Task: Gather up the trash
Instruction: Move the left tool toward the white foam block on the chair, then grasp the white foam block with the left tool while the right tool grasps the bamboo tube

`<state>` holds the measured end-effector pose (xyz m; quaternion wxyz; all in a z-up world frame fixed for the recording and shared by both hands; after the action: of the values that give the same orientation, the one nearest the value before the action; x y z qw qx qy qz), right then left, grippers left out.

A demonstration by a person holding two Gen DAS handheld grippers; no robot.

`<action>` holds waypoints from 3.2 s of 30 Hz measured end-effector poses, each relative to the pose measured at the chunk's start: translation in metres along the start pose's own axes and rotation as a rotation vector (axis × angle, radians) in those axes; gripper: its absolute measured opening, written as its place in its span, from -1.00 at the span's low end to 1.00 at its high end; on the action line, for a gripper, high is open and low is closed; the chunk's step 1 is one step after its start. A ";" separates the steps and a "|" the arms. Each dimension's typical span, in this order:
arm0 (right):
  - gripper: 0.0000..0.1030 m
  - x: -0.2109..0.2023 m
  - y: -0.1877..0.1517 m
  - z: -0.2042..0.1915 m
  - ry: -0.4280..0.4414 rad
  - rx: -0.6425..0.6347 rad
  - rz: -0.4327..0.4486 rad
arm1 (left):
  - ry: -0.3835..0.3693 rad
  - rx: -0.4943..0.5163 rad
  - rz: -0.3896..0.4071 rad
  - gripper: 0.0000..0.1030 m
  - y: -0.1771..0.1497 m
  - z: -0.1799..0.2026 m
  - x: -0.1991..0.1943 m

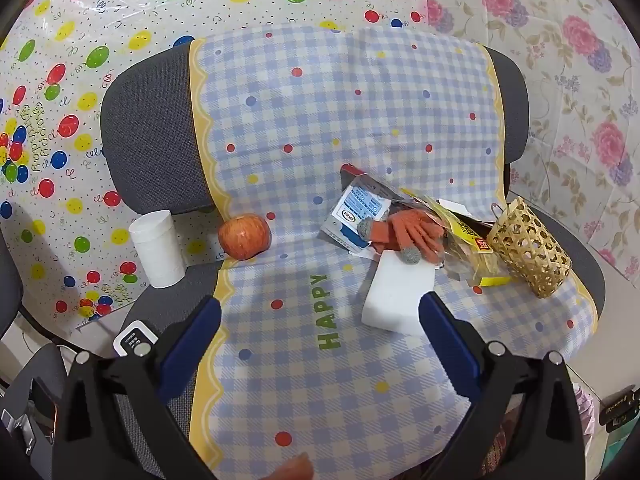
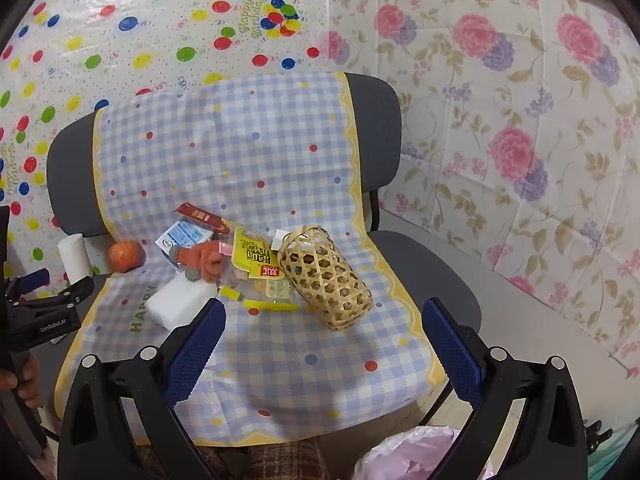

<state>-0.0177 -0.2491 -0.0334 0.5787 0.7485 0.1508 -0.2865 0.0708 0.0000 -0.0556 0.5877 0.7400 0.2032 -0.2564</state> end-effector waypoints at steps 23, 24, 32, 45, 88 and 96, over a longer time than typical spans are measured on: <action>0.88 0.000 0.000 -0.002 0.002 0.001 -0.005 | 0.000 0.000 0.001 0.87 -0.001 0.000 0.000; 0.88 0.000 0.001 -0.002 0.002 0.001 -0.005 | 0.001 0.000 0.000 0.87 -0.001 0.000 0.000; 0.88 0.000 0.001 -0.002 0.002 0.000 -0.005 | 0.001 0.000 0.002 0.87 -0.002 0.000 0.001; 0.88 0.000 0.001 -0.003 0.002 -0.017 0.010 | 0.002 0.000 0.002 0.87 -0.004 0.000 0.002; 0.89 0.112 -0.013 0.042 -0.017 0.036 -0.023 | -0.257 0.129 -0.132 0.87 -0.040 0.082 0.119; 0.88 0.120 -0.017 0.043 -0.013 -0.008 -0.049 | -0.269 0.213 -0.091 0.51 -0.034 0.093 0.130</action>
<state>0.0563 -0.2976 -0.1261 0.5756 0.7403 0.1662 -0.3050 0.1394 -0.0833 -0.1785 0.5156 0.7472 0.1276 -0.3995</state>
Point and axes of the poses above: each gripper's, at about its wrist camera, not at the fingertips, and x roughly the way its jaws point, z to its right, y to its top, the point moved 9 cm from there along x, roughly the way its jaws point, and after that the axes turned 7 degrees about x, right-handed, at the moved point
